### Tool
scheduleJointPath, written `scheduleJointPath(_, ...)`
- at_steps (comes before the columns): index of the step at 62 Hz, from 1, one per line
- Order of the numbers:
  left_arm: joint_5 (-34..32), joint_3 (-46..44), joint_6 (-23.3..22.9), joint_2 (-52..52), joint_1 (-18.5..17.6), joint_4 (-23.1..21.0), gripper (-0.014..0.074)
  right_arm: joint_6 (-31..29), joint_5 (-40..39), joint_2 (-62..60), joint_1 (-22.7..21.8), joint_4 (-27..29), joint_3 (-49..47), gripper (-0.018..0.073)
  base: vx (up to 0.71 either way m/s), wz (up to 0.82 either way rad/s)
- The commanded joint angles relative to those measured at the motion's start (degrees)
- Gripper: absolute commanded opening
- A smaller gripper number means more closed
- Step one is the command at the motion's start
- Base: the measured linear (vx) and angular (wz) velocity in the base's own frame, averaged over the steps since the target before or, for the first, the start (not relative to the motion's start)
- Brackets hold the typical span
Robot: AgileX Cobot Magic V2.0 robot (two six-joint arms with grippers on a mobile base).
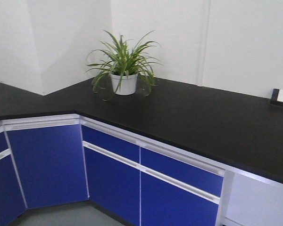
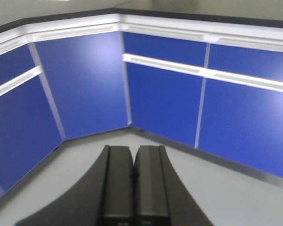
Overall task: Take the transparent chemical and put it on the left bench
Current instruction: 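Drive the base to the bench with white bins, holding the beaker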
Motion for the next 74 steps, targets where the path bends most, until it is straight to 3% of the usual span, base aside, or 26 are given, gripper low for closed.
scheduleJointPath(1, -4.5, 0.9, -0.4, -1.1, -0.1, 0.0, -0.0003, -0.4, -4.5, 0.0, -0.2, -0.5, -2.0, -0.0003, -0.33, 0.50)
scheduleJointPath(37, -4.5, 0.9, -0.4, -1.1, -0.1, 0.0, -0.0003, -0.4, -4.5, 0.0, -0.2, -0.5, -2.0, -0.0003, -0.22, 0.68)
scheduleJointPath(74, -4.5, 0.9, -0.4, -1.1, -0.1, 0.0, -0.0003, -0.4, -4.5, 0.0, -0.2, -0.5, -2.0, -0.0003, 0.05, 0.96)
